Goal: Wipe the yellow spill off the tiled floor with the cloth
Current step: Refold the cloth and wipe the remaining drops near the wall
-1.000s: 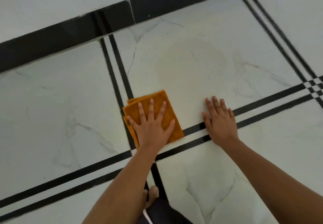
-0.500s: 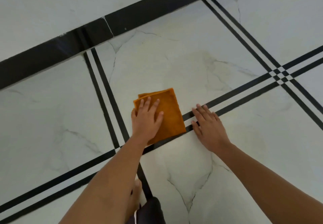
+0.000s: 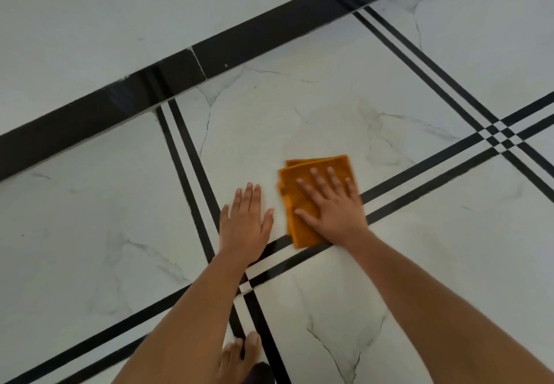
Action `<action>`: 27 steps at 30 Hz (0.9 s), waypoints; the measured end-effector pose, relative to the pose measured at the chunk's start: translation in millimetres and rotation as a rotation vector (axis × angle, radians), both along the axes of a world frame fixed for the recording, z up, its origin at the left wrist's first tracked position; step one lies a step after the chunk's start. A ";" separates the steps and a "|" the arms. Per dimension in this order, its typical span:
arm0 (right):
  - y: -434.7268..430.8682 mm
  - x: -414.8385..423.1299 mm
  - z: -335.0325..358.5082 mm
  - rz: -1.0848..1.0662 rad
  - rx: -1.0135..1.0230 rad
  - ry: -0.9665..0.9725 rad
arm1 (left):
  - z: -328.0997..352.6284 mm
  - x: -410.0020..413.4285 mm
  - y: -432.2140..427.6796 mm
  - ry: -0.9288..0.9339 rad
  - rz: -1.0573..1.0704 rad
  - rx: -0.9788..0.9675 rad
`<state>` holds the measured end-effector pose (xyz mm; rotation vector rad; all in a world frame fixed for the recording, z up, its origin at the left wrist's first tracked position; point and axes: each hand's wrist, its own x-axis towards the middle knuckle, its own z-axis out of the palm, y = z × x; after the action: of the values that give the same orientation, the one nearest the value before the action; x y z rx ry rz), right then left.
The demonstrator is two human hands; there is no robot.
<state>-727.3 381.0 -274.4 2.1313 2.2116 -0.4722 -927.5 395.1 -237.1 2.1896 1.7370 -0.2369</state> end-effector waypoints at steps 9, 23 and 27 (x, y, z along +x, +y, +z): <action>11.3 42.3 2.0 -0.179 0.003 -0.013 | -4.6 74.8 70.3 -0.047 -0.128 0.080; 182.7 130.7 -8.2 -0.571 0.045 -0.066 | -40.6 125.0 258.3 -0.135 0.031 0.213; 252.6 109.9 -5.5 -0.627 -0.015 -0.055 | -51.8 124.6 260.5 -0.079 -0.002 0.227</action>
<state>-617.3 633.7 -279.9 2.7618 1.4619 -0.4300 -802.8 655.7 -289.0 2.3215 1.7941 0.0493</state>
